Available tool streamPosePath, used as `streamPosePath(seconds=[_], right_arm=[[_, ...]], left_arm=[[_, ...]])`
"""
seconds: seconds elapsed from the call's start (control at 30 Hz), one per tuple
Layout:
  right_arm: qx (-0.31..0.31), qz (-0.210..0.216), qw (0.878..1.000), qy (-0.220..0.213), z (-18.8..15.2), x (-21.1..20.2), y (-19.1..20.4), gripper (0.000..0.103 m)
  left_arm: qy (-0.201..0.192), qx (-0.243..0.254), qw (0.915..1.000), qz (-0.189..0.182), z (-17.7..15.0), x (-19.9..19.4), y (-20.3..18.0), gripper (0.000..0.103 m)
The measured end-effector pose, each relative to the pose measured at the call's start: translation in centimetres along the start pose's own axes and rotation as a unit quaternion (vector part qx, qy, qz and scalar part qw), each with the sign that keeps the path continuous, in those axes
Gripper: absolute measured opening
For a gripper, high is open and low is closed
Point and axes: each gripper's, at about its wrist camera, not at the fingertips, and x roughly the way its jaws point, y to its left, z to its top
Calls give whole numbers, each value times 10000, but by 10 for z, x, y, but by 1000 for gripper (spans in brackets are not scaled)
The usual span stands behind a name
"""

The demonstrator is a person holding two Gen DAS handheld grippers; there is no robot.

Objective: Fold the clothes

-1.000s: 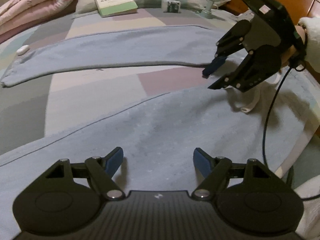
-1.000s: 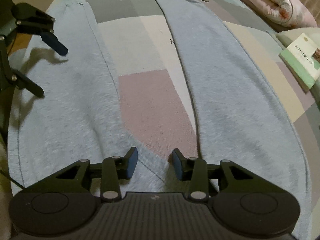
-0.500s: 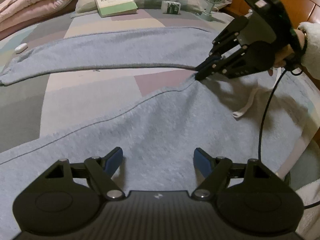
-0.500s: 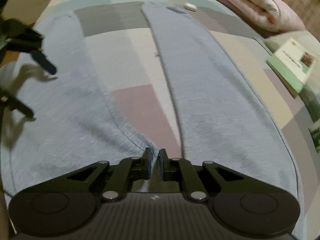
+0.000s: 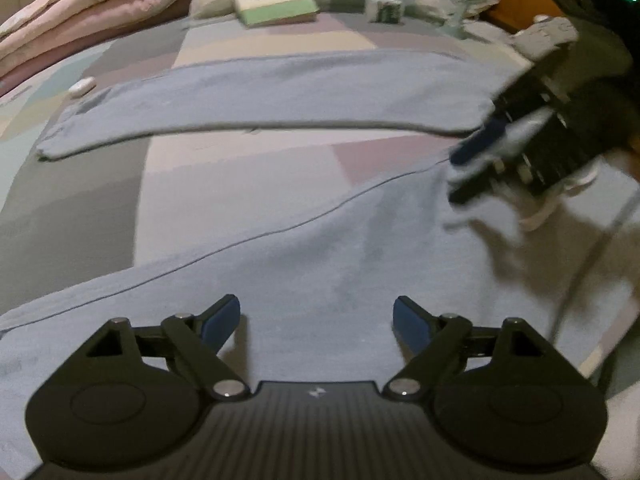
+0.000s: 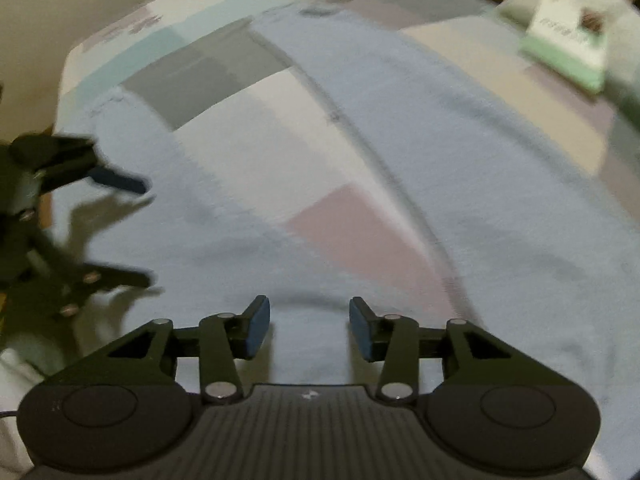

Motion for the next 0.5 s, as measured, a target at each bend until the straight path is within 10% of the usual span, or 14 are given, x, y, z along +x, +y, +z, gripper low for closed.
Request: streamPosePath(seconds=[0.33,0.5], right_arm=[[217,-760,9965,-270,17,17,24,62],[221,-839,9954,-415,-21,-20,49,83]], left_arm=[[-94,-309,9966,763,10,6,60,86],[-136,-84,9986,510,-15,-8,58,88]])
